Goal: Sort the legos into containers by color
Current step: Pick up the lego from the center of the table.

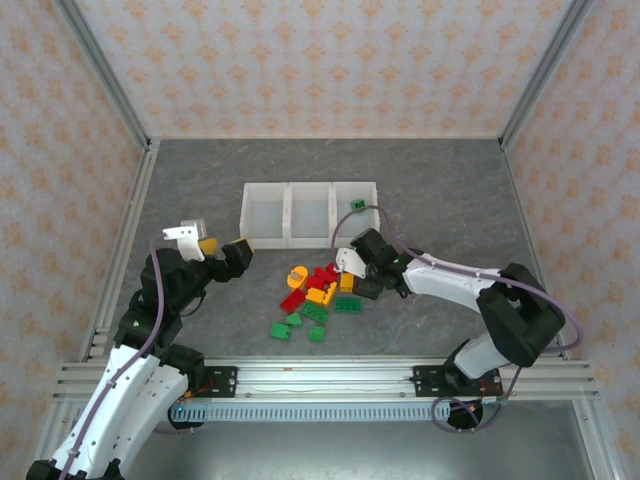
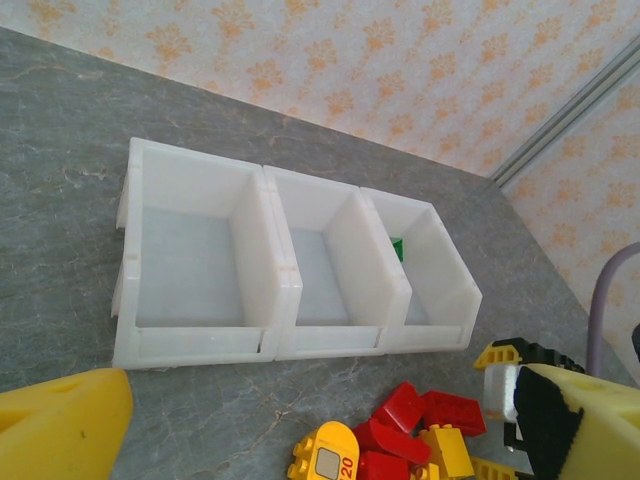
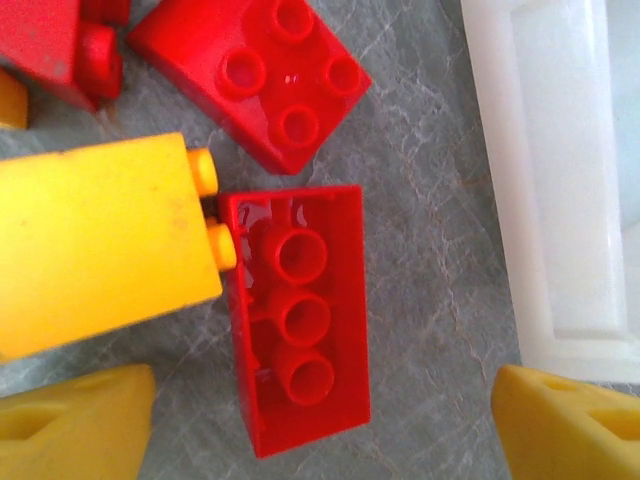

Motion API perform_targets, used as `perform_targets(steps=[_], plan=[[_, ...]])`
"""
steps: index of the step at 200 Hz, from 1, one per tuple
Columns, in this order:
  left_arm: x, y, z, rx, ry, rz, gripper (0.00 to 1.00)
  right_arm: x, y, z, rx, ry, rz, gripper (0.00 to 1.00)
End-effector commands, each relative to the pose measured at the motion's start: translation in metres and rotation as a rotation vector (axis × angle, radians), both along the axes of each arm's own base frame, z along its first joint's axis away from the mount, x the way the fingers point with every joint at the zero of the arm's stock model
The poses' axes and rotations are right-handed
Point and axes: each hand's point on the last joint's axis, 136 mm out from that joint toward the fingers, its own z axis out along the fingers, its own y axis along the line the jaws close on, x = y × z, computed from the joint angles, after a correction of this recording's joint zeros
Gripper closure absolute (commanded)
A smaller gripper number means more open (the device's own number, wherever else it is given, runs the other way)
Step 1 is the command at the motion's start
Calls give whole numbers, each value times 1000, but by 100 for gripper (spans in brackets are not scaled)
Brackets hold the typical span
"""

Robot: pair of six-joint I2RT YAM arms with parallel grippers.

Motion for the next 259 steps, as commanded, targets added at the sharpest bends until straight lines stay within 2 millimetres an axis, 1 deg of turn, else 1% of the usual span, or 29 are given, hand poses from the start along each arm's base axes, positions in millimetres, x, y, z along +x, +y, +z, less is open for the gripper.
perform_targets(steps=[1,38,42,59,73,96,117,128,151,166,197,209,227,235,259], plan=[[-1,-1,6,1,-34,-13,1,6,9,2,15,14,20,17],[-2,-1,7,3,-38,-9,1,6,6,-14,-20,50,18,19],[-2,-1,7,3,-39,-11,1,6,6,-15,-21,54,18,21],[-2,-1,8,2,-40,-12,1,4,7,-19,-25,91,8,24],[-2,-1,8,1,-41,-14,1,2,9,-20,-23,117,9,28],[-2,-1,7,2,-40,-16,1,0,7,-23,-33,127,7,29],[-2,-2,8,0,-42,-17,1,-6,3,-25,-44,139,16,30],[-3,-2,7,0,-42,-18,1,-8,2,-25,-44,141,18,33],[-3,-2,7,0,-40,-18,1,-10,1,-22,-39,146,18,44],[-3,-2,8,0,-42,-18,1,-9,0,-18,-34,141,2,55],[-3,-3,8,-2,-44,-23,1,-10,-3,-9,-34,140,-33,62],[-3,-3,7,-2,-42,-25,1,-11,-3,-5,-27,137,-43,68],[-2,-3,7,-1,-40,-26,1,-14,-5,0,-18,128,-66,69],[-2,-3,7,-2,-39,-26,1,-16,-7,3,-11,126,-74,71],[-2,-5,6,-3,-39,-34,1,-15,-12,15,11,87,-137,72]])
